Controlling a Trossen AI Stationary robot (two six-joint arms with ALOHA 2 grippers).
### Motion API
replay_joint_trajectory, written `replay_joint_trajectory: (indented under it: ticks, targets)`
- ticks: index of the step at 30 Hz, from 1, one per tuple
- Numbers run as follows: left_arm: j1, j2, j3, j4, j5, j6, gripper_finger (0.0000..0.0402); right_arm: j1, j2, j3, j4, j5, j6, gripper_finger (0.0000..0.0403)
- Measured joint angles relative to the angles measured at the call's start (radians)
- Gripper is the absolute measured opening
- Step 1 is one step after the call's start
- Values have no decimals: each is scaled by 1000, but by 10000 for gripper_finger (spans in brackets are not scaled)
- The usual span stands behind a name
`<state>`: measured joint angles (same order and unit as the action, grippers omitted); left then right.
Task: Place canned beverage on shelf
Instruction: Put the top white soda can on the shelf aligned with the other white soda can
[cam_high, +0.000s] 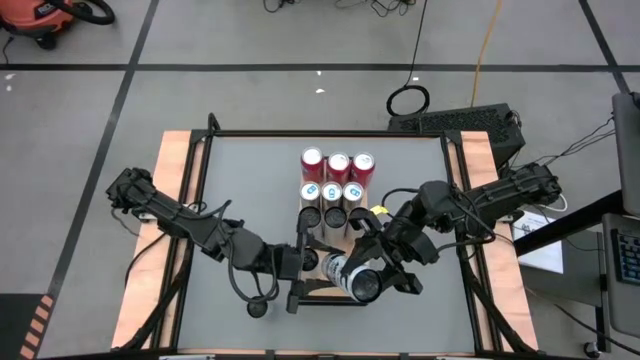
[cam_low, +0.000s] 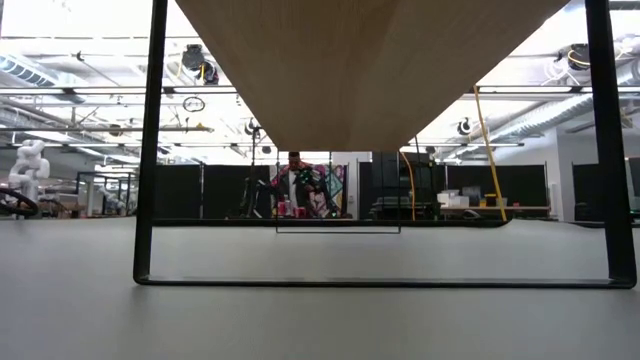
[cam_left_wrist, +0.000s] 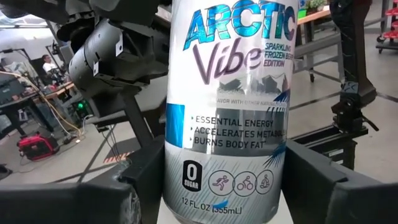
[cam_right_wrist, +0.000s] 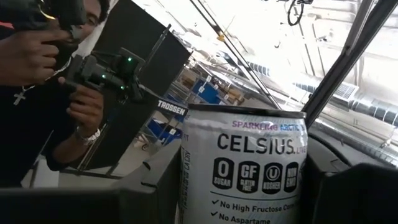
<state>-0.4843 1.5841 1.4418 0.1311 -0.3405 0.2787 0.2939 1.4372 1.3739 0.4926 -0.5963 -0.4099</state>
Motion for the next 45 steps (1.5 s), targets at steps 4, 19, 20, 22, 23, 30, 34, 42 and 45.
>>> replay_joint_trajectory:
  ticks: [4,19,20,22,23,30,34,42,45]
  targets:
    - [0,0,0,-15,0,-12,246,1,-2,1,-30,55,36,177]
    - [-37,-11,-2,-10,-195,-8,247,104,-64,1,-229,590,87,313]
    - [-39,-11,-2,-5,-218,-8,247,119,-65,1,-229,643,78,314]
    - [-43,-11,0,-1,-248,-9,247,144,-66,0,-232,724,62,314]
    - [-43,-11,0,-1,-252,-13,247,153,-65,0,-233,746,57,314]
    - [-38,-7,0,-5,-256,-61,247,193,-64,-1,-172,786,52,314]
    - [-38,-6,0,-15,-255,-64,247,205,-64,-1,-155,785,40,313]
    - [-38,-5,0,-10,-256,-65,247,205,-52,-1,-143,783,23,299]
    - [-38,-5,0,-10,-255,-81,247,205,-52,-1,-139,782,20,266]
